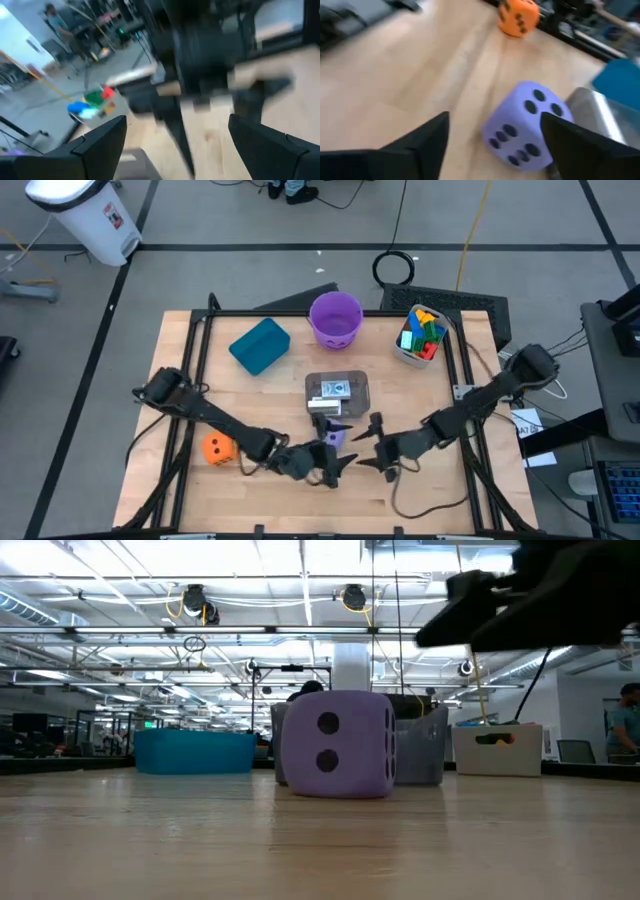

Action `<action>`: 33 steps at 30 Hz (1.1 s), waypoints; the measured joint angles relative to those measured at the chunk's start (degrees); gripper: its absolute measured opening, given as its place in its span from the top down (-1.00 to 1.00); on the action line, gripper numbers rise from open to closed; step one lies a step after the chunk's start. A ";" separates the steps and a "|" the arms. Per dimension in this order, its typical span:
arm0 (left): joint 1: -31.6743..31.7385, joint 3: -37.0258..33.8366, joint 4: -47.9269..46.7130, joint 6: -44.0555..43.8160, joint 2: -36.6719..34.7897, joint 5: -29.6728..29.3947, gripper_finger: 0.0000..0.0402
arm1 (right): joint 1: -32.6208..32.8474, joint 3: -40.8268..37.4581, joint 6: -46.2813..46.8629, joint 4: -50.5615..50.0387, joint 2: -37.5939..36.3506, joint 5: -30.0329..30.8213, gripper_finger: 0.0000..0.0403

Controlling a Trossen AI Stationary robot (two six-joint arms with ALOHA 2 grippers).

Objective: Pick & Place Toys
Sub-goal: Put the purple dice into the blue bin, then put the purple die into the blue bin

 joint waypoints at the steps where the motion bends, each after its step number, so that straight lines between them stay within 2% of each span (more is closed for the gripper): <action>1: -0.74 0.00 0.04 0.65 -1.29 -1.11 -0.77 | -0.16 0.90 -0.87 0.00 1.75 1.69 -0.42; 5: -3.95 0.02 -1.64 -0.32 -6.03 -6.78 -0.77 | -2.00 7.17 -2.12 -2.99 8.14 7.78 -0.67; 10: -6.45 0.02 -7.22 -5.44 -9.64 -8.69 -0.77 | -4.44 15.88 -5.26 -18.85 13.45 8.48 -0.77; 12: -7.03 0.04 -9.70 -6.78 -10.09 -8.73 -0.77 | -5.34 17.59 -7.87 -21.84 15.70 8.33 -0.76; 17: -7.20 0.02 -13.64 -9.86 -10.09 -8.72 -0.77 | -6.85 20.17 -17.34 -20.90 19.87 8.56 -0.68; 22: -5.90 0.04 -16.36 -12.94 -10.09 -8.69 -0.77 | -6.89 20.69 -25.31 -19.50 21.48 13.84 -0.61; 28: -4.66 0.02 -18.41 -15.39 -10.09 -6.09 -0.77 | -4.42 20.54 -28.26 -16.45 21.49 17.39 -0.55; 33: -4.37 0.02 -18.38 -15.65 -10.09 -3.39 -0.77 | -0.92 20.54 -27.97 -16.15 21.48 11.98 -0.52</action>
